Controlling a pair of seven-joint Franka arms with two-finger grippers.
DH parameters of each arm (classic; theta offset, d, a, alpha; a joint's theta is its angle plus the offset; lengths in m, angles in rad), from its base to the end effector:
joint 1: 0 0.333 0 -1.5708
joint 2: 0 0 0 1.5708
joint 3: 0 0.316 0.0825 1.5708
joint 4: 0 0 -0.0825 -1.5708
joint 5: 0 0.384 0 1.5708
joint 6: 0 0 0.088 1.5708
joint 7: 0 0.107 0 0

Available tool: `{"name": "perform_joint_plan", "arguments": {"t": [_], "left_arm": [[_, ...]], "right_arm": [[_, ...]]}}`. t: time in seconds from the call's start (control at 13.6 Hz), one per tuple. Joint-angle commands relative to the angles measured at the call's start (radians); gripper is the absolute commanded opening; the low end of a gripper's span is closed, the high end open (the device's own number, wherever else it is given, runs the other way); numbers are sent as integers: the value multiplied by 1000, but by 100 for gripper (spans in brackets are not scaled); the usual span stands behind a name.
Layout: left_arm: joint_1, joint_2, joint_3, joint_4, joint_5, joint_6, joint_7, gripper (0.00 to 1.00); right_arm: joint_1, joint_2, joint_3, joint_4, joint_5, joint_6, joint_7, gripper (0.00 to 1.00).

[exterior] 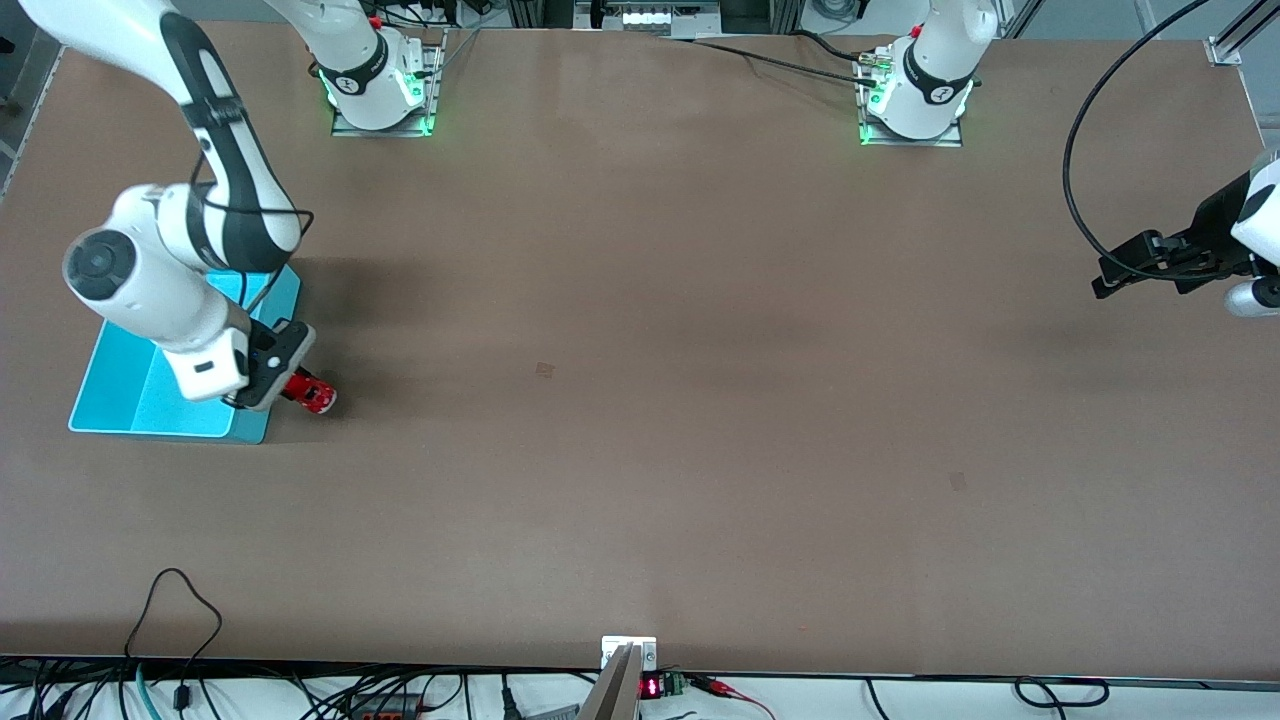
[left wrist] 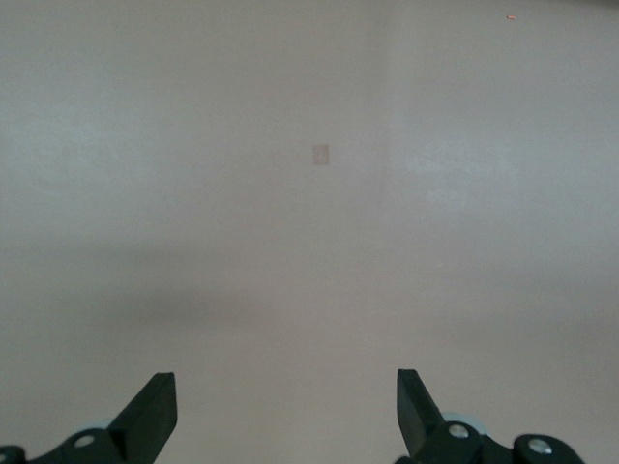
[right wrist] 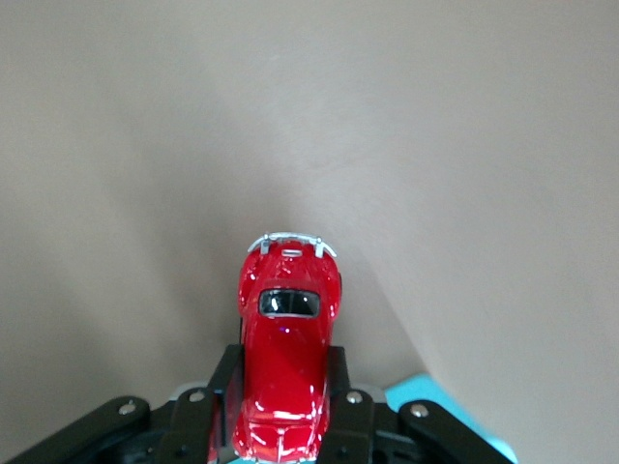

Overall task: Wind red beetle toy and store in blue box
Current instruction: 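Lift the red car and lower it into the blue box with the right gripper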

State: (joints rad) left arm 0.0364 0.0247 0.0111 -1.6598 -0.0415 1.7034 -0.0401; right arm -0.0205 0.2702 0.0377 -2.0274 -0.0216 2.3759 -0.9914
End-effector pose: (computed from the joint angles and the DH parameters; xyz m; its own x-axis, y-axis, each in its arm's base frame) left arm 0.5707 0.0231 0.5800 0.9955 0.0929 0.0171 0.0921 -0.9949 0.0417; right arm 0.6017 0.0094 0.3223 0.5203 0.8531 0.0379 0.8503 -0.5217 0.0690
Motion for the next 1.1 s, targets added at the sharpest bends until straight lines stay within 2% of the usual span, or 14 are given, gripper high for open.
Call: {"name": "perform_joint_plan", "arguments": {"t": [0.0,0.15,0.29,0.44,0.81,1.03], "left_arm": [[-1,-2,-10,18,25,-27,3,100],[0,-2,-11,18,23,-25,3,100],[0,-2,-11,18,23,-25,2,100],[2,-2,-8,17,23,-22,0,100],[-6,-3,-10,18,23,-19,0,100],[-6,-5,-10,18,23,-19,0,100]], "right_arm": [[5,-98,-45,-13,11,-82,246,0],[5,-130,-93,-13,6,-125,382,0],[5,-140,-163,-16,6,-158,436,0],[5,-123,-231,-22,-7,-193,521,0],[1,-7,-254,-31,-8,-184,795,0],[-1,66,-286,-53,-9,-123,827,1]]}}
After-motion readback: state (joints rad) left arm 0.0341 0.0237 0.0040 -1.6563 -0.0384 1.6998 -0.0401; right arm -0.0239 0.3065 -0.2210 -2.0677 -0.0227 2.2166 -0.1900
